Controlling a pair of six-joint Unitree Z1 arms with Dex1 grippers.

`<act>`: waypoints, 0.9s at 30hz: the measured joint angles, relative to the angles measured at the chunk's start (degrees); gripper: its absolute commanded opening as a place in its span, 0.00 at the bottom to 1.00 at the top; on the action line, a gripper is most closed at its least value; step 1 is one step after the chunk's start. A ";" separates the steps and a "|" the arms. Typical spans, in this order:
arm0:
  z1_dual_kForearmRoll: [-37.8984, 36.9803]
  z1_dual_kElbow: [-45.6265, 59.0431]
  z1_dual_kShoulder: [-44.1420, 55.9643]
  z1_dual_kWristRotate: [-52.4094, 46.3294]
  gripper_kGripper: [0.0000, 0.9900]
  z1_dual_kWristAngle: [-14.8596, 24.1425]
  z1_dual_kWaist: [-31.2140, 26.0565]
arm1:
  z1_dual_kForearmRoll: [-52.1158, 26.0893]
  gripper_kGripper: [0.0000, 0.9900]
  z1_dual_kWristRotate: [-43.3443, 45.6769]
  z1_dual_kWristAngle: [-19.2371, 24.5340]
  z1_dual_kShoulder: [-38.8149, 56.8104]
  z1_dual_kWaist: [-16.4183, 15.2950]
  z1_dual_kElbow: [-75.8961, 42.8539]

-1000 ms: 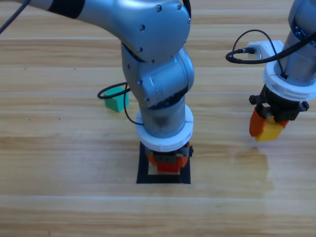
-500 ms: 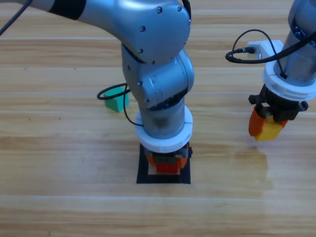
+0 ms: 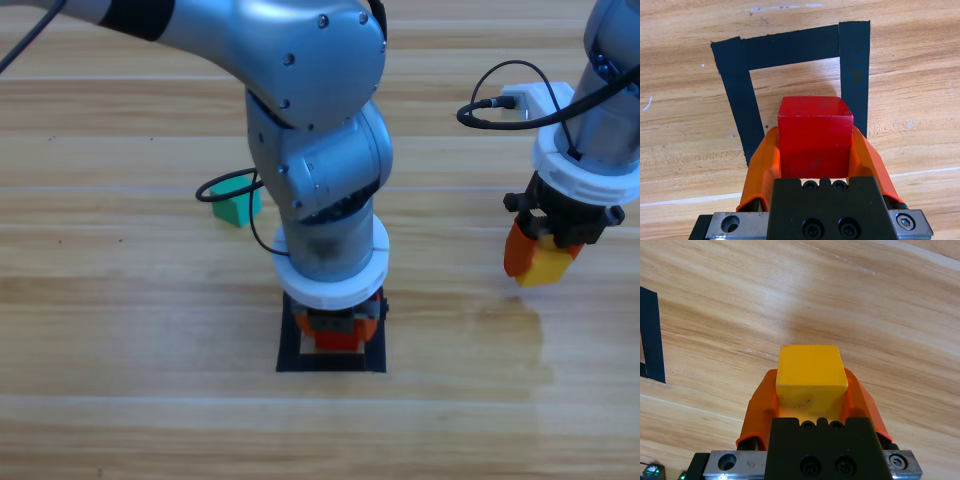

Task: Stack the blocks in the rectangular block: red at the bottom, yellow in the middle, green on top

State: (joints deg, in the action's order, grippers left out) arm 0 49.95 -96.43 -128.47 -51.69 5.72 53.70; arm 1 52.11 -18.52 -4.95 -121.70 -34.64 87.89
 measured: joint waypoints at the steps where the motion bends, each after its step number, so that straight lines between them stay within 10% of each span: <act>1: 0.00 0.00 0.00 0.00 0.00 0.03 0.00 | 0.00 0.00 0.04 0.00 0.00 0.00 0.00; 18: 0.01 0.99 0.00 0.00 0.01 0.07 0.00 | -0.17 0.00 1.13 0.00 0.00 0.00 0.00; 21: 0.01 0.99 0.00 0.00 0.34 0.07 0.00 | -0.19 0.00 1.13 0.00 0.00 0.00 0.00; 23: 0.01 0.97 0.00 0.00 0.92 0.07 0.00 | -0.19 0.00 1.13 0.00 0.00 0.00 0.00; 27: 0.02 0.89 0.00 0.00 1.00 0.07 0.00 | -0.20 0.00 1.13 0.00 0.00 0.00 -0.01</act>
State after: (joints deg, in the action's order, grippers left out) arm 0 49.96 -95.54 -128.47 -51.69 5.79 53.71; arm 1 51.91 -17.39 -4.95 -121.70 -34.64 87.88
